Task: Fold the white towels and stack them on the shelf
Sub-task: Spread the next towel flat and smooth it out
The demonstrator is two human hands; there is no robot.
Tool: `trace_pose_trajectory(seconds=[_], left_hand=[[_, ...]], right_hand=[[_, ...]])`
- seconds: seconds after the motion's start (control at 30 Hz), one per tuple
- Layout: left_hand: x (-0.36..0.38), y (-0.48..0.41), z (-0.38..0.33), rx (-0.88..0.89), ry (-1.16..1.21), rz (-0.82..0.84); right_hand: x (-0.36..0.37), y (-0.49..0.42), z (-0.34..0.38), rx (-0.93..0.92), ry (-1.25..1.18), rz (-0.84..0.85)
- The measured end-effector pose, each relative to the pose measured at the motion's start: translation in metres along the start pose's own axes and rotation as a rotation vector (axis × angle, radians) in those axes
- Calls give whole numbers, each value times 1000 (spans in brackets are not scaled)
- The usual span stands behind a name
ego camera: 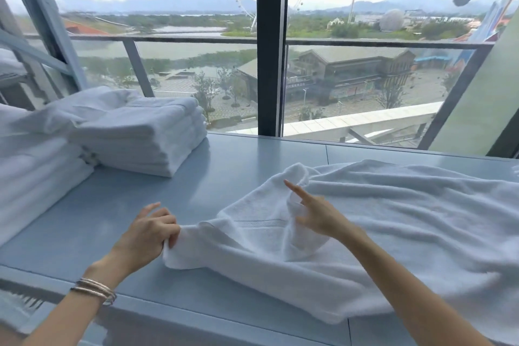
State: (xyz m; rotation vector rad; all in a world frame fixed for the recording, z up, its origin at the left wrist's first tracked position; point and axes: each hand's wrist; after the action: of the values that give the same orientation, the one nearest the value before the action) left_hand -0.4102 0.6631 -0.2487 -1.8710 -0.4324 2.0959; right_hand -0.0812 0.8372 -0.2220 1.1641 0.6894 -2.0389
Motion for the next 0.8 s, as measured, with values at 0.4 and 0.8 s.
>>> trace_pose_trajectory(seconds=[0.4,0.8], left_hand=[[-47,28,36,-78,130,706],[29,-48,-26,-197,352,458]], right_hand=[[-35,-133,64,50,-976,-307],[58,-101,47,54,-9,74]])
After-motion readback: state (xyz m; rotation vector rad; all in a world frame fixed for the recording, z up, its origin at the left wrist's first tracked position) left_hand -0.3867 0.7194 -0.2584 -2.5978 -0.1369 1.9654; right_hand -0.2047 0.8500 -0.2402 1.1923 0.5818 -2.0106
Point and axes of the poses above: each hand's wrist, its own y-axis away from the middle knuckle, its own x-axis out of the palm, z = x × y, and after that the axes turned 13 degrees about -x, right-handed
